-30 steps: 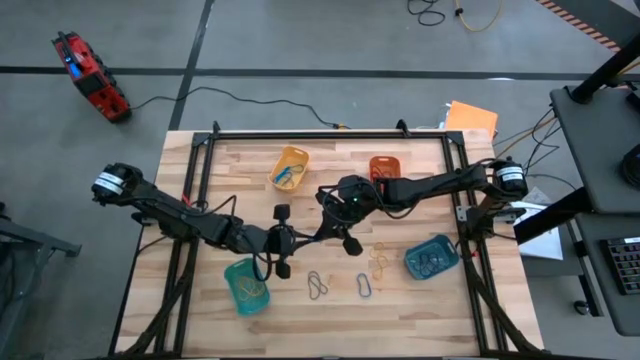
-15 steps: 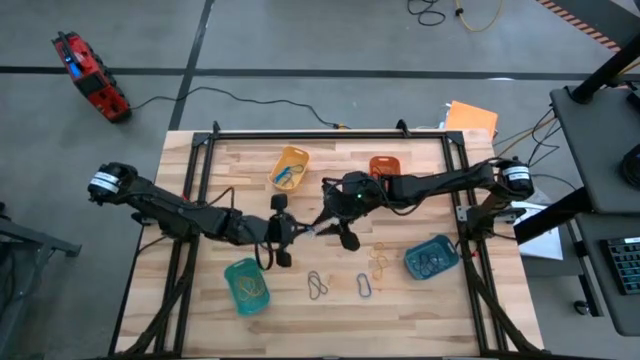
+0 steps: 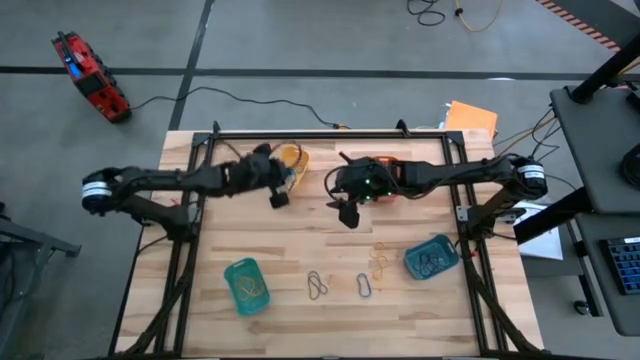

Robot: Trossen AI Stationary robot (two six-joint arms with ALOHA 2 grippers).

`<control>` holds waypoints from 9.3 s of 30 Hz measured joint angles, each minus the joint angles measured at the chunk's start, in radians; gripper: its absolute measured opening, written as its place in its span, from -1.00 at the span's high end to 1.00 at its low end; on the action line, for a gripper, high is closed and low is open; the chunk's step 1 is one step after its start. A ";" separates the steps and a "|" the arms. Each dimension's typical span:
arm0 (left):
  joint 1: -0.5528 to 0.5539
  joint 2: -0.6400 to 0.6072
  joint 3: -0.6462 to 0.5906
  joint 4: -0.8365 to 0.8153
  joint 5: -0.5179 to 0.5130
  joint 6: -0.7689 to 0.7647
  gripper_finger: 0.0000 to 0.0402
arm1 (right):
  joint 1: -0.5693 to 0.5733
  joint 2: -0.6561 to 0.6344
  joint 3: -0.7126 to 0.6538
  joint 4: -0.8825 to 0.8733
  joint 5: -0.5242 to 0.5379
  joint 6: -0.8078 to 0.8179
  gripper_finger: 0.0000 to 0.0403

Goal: Sort rubber bands into baskets
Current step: Put the blue rubber band into the yellow bin

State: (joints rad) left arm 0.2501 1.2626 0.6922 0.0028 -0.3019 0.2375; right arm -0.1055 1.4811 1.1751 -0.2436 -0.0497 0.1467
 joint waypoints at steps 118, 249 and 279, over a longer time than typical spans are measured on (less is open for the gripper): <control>-0.478 -0.042 0.210 -0.349 -0.039 -0.288 0.49 | 0.451 0.013 -0.254 -0.059 0.076 0.113 0.06; -0.423 0.099 0.080 0.198 -0.003 -0.272 1.00 | 0.294 0.086 -0.210 0.715 0.527 -0.505 0.66; -0.136 0.012 0.082 -0.009 0.060 -0.246 1.00 | 0.282 -0.079 -0.169 0.227 0.518 -0.119 -0.38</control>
State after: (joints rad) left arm 0.1141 1.2751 0.7738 -0.0064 -0.2423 -0.0081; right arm 0.1761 1.4021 1.0061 -0.0166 0.4679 0.0273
